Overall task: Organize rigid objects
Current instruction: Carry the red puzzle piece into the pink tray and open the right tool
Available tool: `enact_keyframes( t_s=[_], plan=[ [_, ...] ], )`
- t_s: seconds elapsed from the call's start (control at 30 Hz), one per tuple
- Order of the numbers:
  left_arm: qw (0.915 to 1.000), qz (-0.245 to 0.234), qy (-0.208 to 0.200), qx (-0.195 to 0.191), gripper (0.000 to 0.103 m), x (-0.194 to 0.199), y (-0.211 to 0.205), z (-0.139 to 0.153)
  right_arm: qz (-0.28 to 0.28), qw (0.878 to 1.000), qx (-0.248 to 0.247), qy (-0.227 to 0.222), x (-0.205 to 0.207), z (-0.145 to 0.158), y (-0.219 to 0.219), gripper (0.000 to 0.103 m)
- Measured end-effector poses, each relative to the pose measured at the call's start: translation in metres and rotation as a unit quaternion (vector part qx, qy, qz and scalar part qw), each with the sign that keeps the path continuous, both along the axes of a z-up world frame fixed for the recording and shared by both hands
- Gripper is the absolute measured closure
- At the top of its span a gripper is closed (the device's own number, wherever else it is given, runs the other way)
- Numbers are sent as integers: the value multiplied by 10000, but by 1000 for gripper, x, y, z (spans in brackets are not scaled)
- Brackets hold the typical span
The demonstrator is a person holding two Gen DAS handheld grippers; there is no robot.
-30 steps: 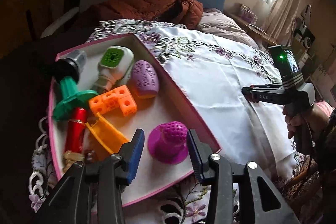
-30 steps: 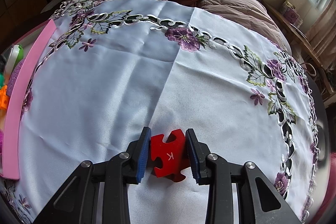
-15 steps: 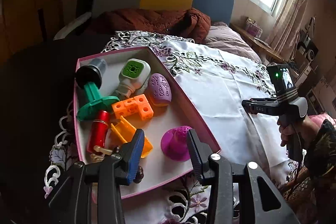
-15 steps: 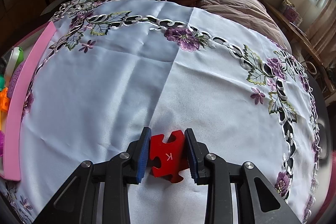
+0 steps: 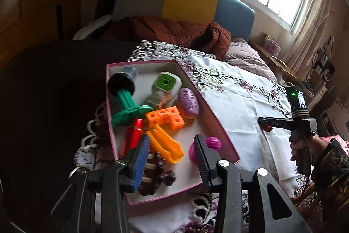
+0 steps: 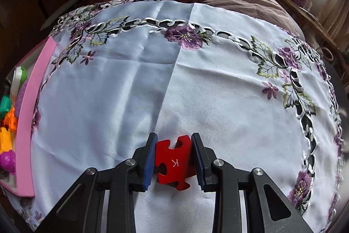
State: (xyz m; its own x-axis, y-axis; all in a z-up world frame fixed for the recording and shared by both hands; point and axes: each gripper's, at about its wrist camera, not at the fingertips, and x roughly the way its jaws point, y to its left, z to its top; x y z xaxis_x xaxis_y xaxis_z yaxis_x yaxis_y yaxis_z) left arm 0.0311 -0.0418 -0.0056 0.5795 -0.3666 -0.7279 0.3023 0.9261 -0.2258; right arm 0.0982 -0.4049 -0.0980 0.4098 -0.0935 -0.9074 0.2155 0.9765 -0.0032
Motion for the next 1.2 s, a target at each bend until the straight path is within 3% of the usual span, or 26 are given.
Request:
enact_keyframes(
  t_s=[0.63, 0.83, 0.93, 1.03, 1.2],
  plan=[
    [9933, 1090, 5, 371, 61, -8, 82, -6, 146, 9987, -475, 60, 2, 1, 11, 71],
    [9928, 1147, 24, 357, 61, -11, 88, -8, 111, 9986, -517, 46, 4, 5, 11, 72],
    [9936, 1084, 7, 331, 61, -10, 86, -7, 46, 9990, -438, 27, 4, 7, 9, 72],
    [9942, 1024, 29, 313, 61, -10, 84, -8, 49, 9999, 70, -62, 4, 12, 8, 72],
    [9951, 953, 5, 257, 61, -11, 81, -6, 86, 9991, 409, -61, 4, 13, 19, 72]
  ],
)
